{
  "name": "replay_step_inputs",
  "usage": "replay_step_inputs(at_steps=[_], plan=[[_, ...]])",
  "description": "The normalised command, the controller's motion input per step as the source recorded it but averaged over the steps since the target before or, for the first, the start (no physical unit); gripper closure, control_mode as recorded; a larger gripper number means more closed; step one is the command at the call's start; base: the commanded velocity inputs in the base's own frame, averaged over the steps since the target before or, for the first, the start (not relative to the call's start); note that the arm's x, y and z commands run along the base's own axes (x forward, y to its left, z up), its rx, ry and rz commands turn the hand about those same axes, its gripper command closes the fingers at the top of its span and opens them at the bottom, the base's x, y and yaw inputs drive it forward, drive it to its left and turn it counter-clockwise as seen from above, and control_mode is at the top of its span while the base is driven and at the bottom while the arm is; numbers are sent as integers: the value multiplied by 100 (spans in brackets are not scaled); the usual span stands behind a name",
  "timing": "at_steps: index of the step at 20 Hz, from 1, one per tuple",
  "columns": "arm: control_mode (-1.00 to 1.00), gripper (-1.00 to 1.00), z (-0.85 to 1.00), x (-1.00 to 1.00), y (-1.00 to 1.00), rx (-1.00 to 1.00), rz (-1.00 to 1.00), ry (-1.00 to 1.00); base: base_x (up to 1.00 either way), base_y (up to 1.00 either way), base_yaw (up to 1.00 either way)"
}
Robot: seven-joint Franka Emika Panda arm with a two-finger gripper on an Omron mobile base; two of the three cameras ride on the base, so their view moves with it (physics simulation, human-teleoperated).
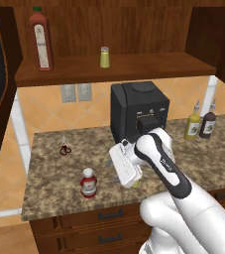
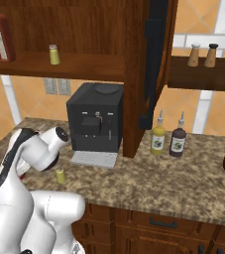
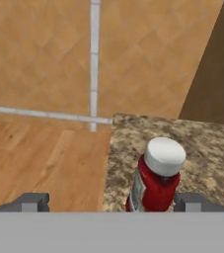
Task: Put the shaker and condiment bottle from the counter next to their counterparts in the cabinet.
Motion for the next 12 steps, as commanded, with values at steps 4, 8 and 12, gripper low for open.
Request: replay_step_inputs(at_steps=[4,8,12], plan=[[-100,-100,-37,21,25,0,0,0,0,0,0],[-100,-100,-23,24,0,0,0,0,0,0,0],[-100,-100,-14,24,0,0,0,0,0,0,0]])
